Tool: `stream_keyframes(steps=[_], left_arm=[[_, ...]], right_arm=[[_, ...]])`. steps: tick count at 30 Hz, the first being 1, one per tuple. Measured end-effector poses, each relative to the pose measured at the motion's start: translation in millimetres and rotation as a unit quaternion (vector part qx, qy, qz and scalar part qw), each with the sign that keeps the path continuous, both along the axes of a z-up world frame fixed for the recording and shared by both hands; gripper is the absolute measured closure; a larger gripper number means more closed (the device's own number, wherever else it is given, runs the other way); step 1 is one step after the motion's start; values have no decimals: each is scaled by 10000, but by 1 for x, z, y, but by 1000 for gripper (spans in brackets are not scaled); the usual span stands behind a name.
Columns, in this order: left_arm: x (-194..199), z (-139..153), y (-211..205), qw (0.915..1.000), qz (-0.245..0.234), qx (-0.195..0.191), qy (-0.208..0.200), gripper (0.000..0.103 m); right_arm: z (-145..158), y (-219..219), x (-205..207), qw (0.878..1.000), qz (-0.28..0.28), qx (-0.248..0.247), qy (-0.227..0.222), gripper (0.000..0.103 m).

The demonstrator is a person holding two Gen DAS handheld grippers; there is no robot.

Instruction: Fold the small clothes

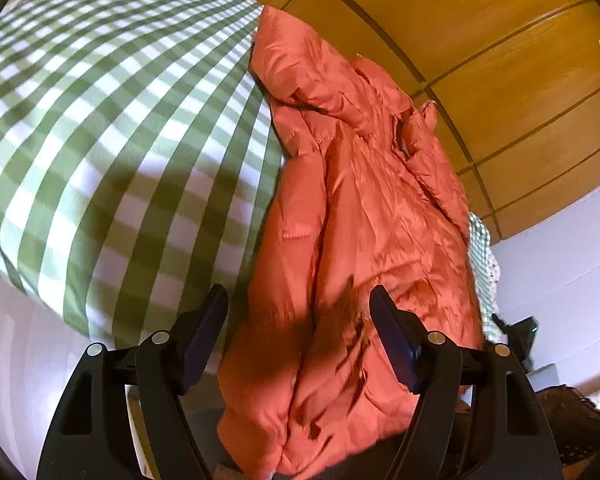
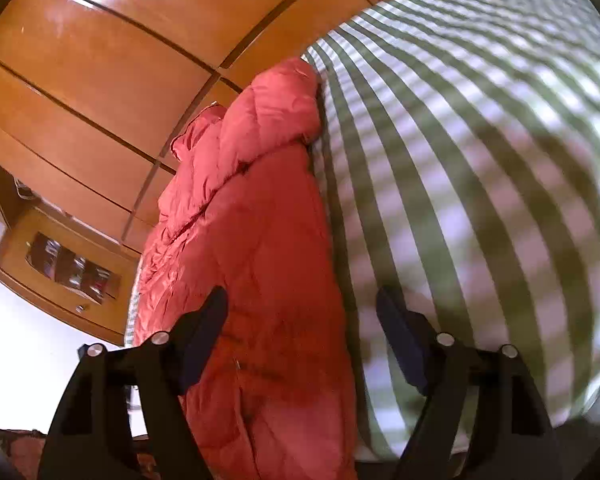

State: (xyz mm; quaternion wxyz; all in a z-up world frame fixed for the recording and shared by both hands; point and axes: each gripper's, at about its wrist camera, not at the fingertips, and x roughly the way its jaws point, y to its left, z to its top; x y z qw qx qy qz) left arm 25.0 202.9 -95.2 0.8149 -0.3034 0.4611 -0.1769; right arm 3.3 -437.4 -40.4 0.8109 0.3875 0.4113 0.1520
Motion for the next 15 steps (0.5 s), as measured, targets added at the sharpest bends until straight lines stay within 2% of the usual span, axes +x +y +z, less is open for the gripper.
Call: stream_keyframes(steps=[3,9,15], left_arm=[[-7,-6,1,9993,-86,-292,235,31],[-13,-16,-8,9964,-440,-421,589,31],[-18,-32,-14,9881,-781,-735,1107,31]], right_arm=[[-5,2,-10,9995,-1,295,-71,27],[-16,20,-21,9969,388,686,-14,27],[-30,26,-29,9928,416,1109,149,27]])
